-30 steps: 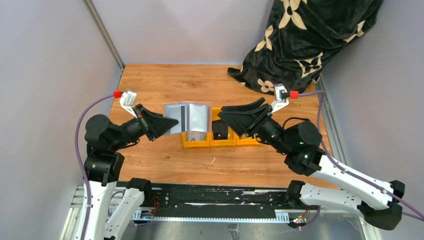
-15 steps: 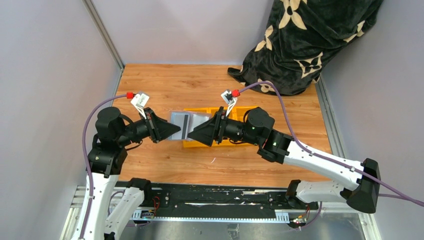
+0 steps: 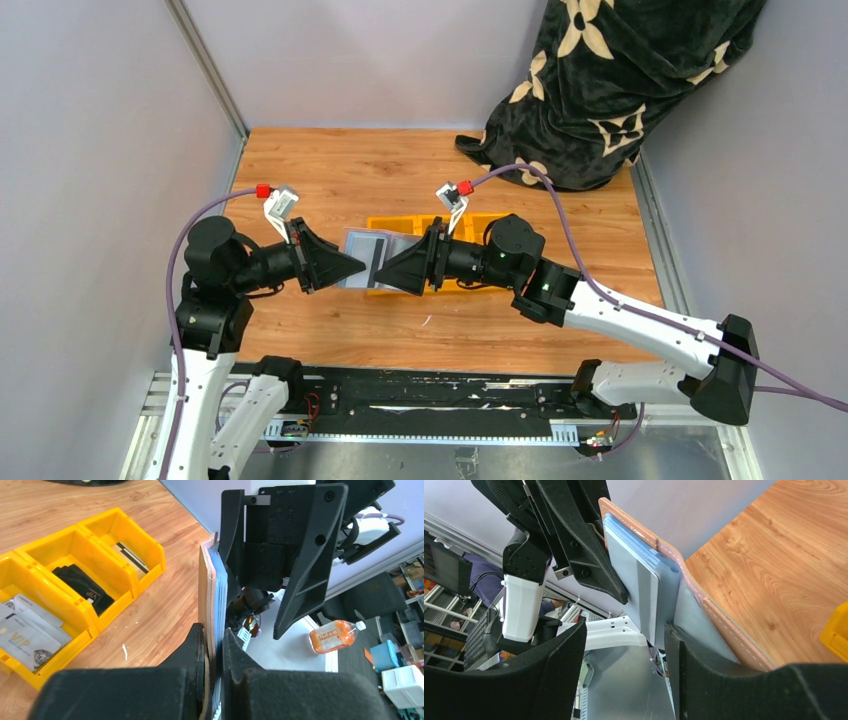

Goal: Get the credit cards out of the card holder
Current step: Remove the credit card from the card holder.

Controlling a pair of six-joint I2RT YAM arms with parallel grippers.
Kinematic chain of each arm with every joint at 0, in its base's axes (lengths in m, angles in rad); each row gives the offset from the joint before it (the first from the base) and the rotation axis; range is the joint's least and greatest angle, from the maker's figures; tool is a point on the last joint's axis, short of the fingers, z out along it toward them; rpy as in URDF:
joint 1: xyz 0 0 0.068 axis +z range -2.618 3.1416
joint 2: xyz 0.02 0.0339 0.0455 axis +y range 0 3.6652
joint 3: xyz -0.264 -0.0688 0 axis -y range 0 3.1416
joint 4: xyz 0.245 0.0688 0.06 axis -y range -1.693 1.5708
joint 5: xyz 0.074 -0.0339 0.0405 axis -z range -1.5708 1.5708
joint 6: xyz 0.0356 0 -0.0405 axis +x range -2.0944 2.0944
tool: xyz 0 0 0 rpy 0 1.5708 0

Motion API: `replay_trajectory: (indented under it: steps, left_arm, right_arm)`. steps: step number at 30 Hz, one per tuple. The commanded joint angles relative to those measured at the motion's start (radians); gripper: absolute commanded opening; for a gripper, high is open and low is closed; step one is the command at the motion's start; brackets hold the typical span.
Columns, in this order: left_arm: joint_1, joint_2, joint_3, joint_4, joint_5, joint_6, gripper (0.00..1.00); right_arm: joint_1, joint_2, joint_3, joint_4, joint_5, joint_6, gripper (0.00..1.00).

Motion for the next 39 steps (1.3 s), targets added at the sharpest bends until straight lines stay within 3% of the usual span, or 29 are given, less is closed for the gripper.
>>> replay_trajectory:
  steps: [1,4,11,20,24,29,33,39]
  left_arm:
    - [-0.005,-0.019,0.015,0.07,0.064,-0.045,0.0]
    - [-0.005,-0.026,0.004,0.107,0.08,-0.081,0.01]
    - [-0.005,-0.031,-0.05,0.154,0.108,-0.135,0.14]
    - [-0.005,-0.067,-0.146,0.513,0.193,-0.417,0.35]
    - [-0.005,-0.073,-0.152,0.553,0.206,-0.46,0.4]
    - [-0.005,-0.076,-0.155,0.553,0.207,-0.475,0.39]
    - [-0.005,-0.073,-0.155,0.57,0.191,-0.493,0.28]
    - [-0.005,-0.076,-0.147,0.593,0.134,-0.522,0.12]
  right_arm:
    - [-0.011,0.012,-0.004,0.035,-0.024,0.007,0.61]
    - [-0.012,0.024,-0.011,0.068,-0.04,0.022,0.54]
    - [-0.011,0.054,-0.019,0.168,-0.082,0.074,0.39]
    - [-0.011,0.061,-0.042,0.238,-0.109,0.102,0.27]
    - [-0.013,0.052,-0.056,0.246,-0.103,0.104,0.18]
    - [-0.014,0.036,-0.078,0.29,-0.096,0.12,0.12]
    - [-0.014,0.019,-0.098,0.339,-0.108,0.119,0.11]
    - [-0.014,-0.032,-0.173,0.42,-0.062,0.129,0.37]
